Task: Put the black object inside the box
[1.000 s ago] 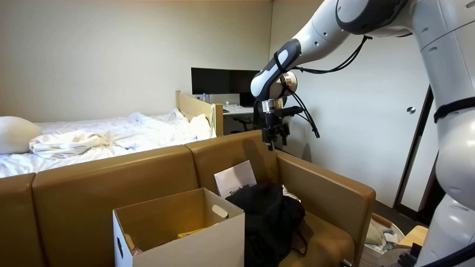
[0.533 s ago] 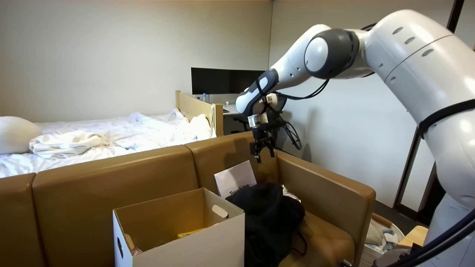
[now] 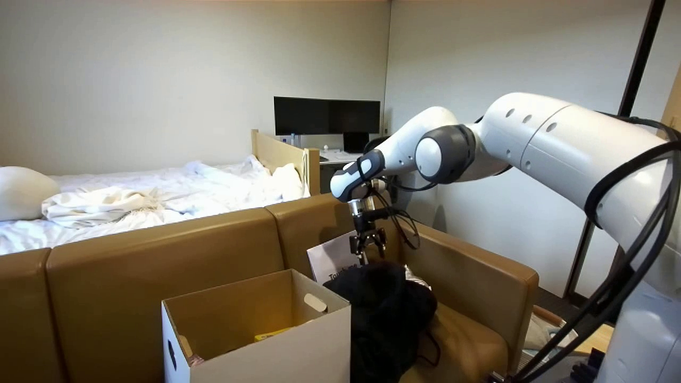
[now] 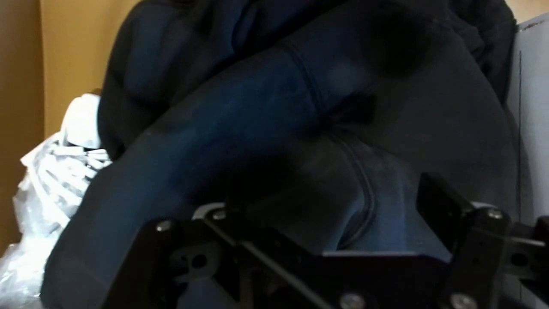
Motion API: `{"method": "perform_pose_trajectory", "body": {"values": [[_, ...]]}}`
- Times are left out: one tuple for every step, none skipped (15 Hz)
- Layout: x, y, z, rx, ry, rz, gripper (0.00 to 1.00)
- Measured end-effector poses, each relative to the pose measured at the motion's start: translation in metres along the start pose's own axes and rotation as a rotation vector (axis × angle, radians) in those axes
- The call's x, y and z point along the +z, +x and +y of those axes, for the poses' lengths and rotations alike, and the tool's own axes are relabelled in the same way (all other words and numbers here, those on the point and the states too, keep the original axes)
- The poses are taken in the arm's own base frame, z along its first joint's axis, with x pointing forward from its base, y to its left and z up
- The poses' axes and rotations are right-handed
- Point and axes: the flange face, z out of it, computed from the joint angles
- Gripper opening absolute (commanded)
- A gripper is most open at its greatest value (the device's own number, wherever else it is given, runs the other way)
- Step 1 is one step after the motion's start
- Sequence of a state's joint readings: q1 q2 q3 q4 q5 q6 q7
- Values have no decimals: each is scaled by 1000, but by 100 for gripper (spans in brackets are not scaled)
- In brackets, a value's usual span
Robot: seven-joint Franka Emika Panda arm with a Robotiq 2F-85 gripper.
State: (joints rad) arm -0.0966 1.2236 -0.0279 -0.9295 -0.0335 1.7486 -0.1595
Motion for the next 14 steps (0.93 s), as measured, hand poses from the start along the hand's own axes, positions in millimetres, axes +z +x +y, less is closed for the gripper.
{"method": "perform_pose_trajectory", "body": {"values": [[8,8,-6,-6,17,9,100],[15,16,-14,-15,31,26,100],[19,22,-22,-25,35,40,100],[23,28,-29,-34,36,51,100],[26,32,-35,-40,35,63,100],[30,36,-39,-44,33,72,100],[34,39,-43,-44,30,78,100],[39,42,-45,-40,28,81,100],[45,43,-46,-36,26,82,100],[49,43,-47,-31,23,77,100],[51,43,-48,-28,22,75,75],[52,43,-48,-25,19,72,74],[52,43,-47,-23,14,67,67],[53,42,-47,-20,11,62,60]]}}
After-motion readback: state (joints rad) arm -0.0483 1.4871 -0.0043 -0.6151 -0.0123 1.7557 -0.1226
